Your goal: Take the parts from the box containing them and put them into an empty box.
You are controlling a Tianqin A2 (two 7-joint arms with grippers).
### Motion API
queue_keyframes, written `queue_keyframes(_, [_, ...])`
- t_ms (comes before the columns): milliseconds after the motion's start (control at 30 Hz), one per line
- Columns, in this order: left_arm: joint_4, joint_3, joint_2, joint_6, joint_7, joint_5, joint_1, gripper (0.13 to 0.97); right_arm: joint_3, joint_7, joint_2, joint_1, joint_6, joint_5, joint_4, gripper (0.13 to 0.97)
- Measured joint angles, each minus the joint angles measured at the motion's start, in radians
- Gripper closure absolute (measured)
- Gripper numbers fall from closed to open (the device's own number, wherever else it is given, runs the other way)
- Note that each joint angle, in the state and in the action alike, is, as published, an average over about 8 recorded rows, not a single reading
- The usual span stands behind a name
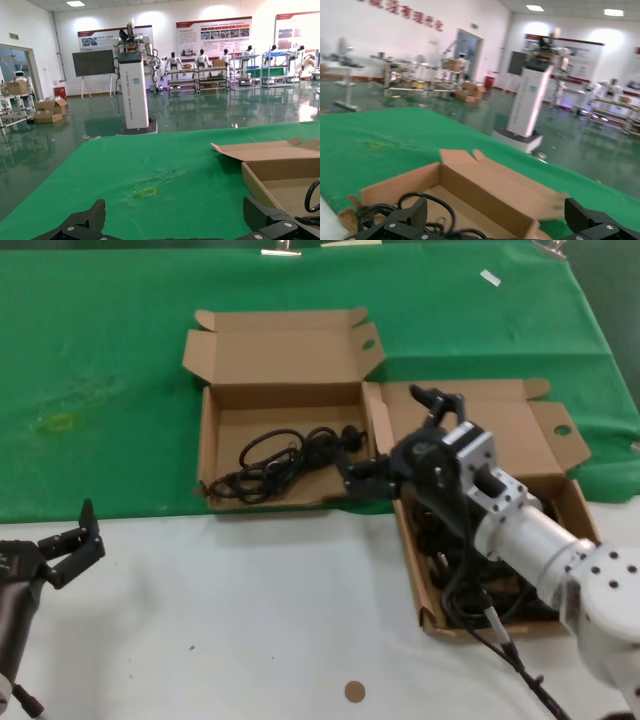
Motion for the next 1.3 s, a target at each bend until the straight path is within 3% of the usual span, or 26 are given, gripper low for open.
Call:
queue_keyframes(633, [0.000,0.000,0.000,0.000,0.000,0.000,0.000,0.132,0.149,0.039,0.009,-0.311,0.257,0.132,0.212,0.129])
queue_keyframes(1300, [0.000,0.000,0.000,0.000,0.000,0.000,0.000,0.132,0.159,0.041,0.010,-0.333,0.275,0.142,0.227,0.129])
